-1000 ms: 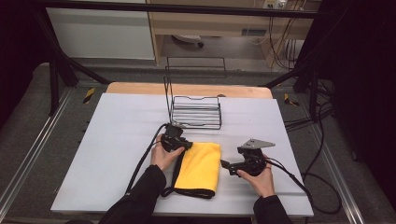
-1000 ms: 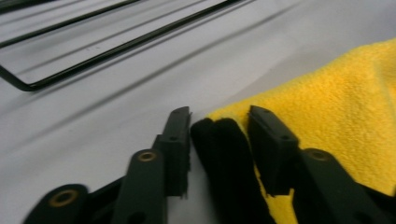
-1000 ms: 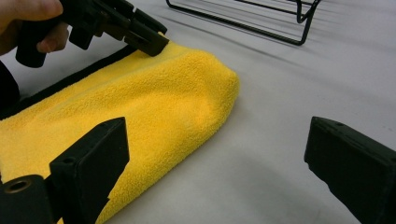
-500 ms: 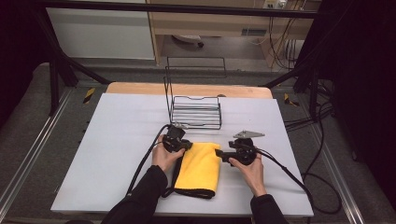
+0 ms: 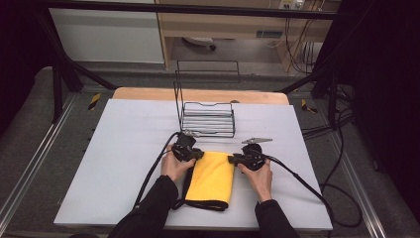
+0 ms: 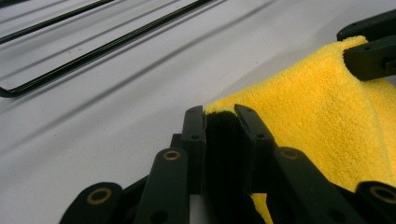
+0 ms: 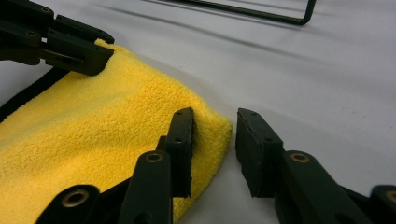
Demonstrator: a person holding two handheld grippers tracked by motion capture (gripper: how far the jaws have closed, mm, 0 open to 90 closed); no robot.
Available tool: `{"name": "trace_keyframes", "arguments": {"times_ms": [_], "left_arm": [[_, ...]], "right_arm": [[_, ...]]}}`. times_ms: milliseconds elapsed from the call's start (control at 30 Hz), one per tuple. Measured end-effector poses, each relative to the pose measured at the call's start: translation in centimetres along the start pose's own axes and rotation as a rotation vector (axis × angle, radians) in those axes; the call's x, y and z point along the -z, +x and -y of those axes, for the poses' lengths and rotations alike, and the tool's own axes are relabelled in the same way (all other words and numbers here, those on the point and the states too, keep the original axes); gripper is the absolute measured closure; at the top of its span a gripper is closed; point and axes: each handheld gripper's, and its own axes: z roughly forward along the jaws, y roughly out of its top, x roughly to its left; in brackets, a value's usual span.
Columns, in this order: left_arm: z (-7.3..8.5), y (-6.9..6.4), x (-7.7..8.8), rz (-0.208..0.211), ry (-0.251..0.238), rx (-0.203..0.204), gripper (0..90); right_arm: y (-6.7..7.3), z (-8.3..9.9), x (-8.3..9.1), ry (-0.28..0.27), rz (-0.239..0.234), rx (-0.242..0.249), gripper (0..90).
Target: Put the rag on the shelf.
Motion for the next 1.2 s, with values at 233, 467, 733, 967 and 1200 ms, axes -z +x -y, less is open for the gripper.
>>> {"name": "trace_keyframes", "arguments": {"times_ms": [233, 467, 733, 967, 1200], "left_arm": [[0.0, 0.4, 0.2, 0.029, 0.001, 0.027, 77.5], [0.1, 0.7, 1.5, 0.053, -0.049, 0.045, 79.5], [0.4, 0.2, 4.6, 0.068, -0.161, 0.032, 79.4], [0.7, -0.7, 7.4, 0.047, -0.236, -0.004, 79.3], [0.9, -1.4, 9.5, 0.028, -0.308, -0.022, 79.2]], "right_arm": [[0.1, -0.2, 0.1, 0.025, -0.03, -0.035, 82.5], [0.5, -0.6, 1.2, -0.01, -0.037, -0.015, 83.9], [2.0, -1.4, 3.9, -0.118, -0.086, 0.034, 83.8], [3.5, -2.0, 5.5, -0.18, -0.095, 0.083, 83.8], [4.6, -2.6, 6.9, -0.231, -0.1, 0.123, 83.8]]}}
